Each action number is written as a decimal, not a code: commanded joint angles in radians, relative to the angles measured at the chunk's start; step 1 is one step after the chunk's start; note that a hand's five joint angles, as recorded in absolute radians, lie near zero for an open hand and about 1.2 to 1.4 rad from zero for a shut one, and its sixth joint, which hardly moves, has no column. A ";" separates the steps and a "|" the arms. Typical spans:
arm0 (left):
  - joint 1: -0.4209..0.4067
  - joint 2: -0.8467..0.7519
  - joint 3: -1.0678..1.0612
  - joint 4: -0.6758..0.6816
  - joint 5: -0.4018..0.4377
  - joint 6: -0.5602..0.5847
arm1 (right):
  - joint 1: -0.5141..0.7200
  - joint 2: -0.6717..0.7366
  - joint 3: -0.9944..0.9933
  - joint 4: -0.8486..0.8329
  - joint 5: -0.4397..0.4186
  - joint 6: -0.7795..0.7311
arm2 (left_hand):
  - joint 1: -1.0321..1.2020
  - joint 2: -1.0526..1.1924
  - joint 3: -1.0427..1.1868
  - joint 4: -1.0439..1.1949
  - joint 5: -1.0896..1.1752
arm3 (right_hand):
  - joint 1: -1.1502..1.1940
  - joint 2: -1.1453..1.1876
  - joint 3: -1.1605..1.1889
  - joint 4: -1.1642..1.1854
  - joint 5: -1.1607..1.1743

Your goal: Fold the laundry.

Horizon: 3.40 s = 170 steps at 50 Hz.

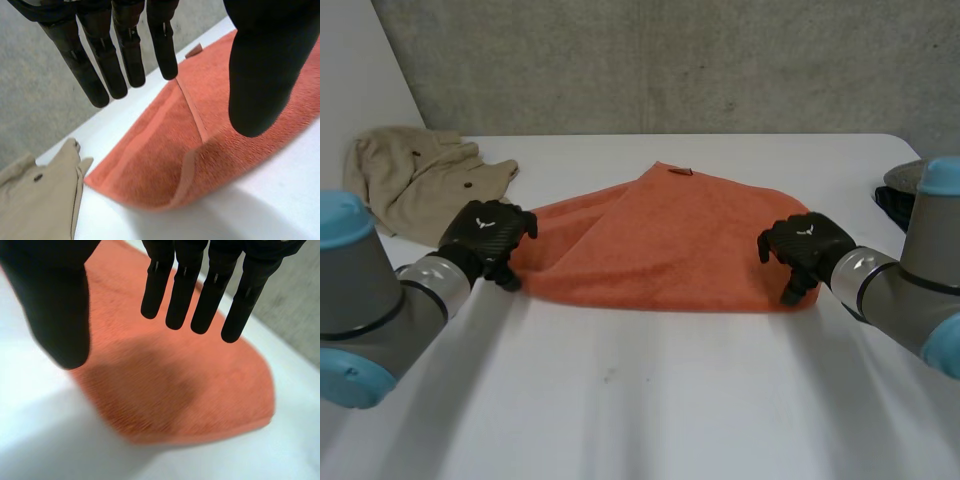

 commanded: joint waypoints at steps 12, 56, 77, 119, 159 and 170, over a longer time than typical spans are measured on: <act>0.027 -0.081 0.043 -0.140 -0.030 0.089 | -0.015 0.069 0.026 -0.083 0.066 0.023 | 0.047 0.034 0.033 0.042 0.045 | 0.115 0.110 0.123 0.123 0.144; 0.013 -0.238 0.232 0.021 -0.107 0.173 | 0.010 -0.006 0.149 0.022 -0.006 -0.044 | 0.845 0.833 0.832 0.841 0.843 | 0.747 0.742 0.755 0.754 0.776; 0.001 -0.175 0.378 0.036 -0.063 0.057 | 0.413 -0.230 0.298 0.151 -0.142 0.322 | 0.845 0.833 0.832 0.841 0.843 | 0.106 0.101 0.114 0.113 0.134; -0.080 0.316 0.264 -0.076 0.022 -0.008 | 0.304 0.617 -0.956 0.086 0.072 0.344 | 0.845 0.833 0.832 0.841 0.843 | 0.735 0.730 0.744 0.743 0.764; 0.302 -0.115 0.165 -0.335 0.339 -0.049 | 0.189 0.327 -0.471 -0.027 0.044 0.167 | -0.094 -0.107 -0.108 -0.098 -0.096 | -0.102 -0.107 -0.094 -0.095 -0.073; 0.197 -0.172 0.223 -0.290 0.319 -0.169 | 0.186 0.368 -0.526 -0.008 0.052 0.172 | 0.082 0.069 0.068 0.077 0.080 | -0.196 -0.201 -0.188 -0.189 -0.167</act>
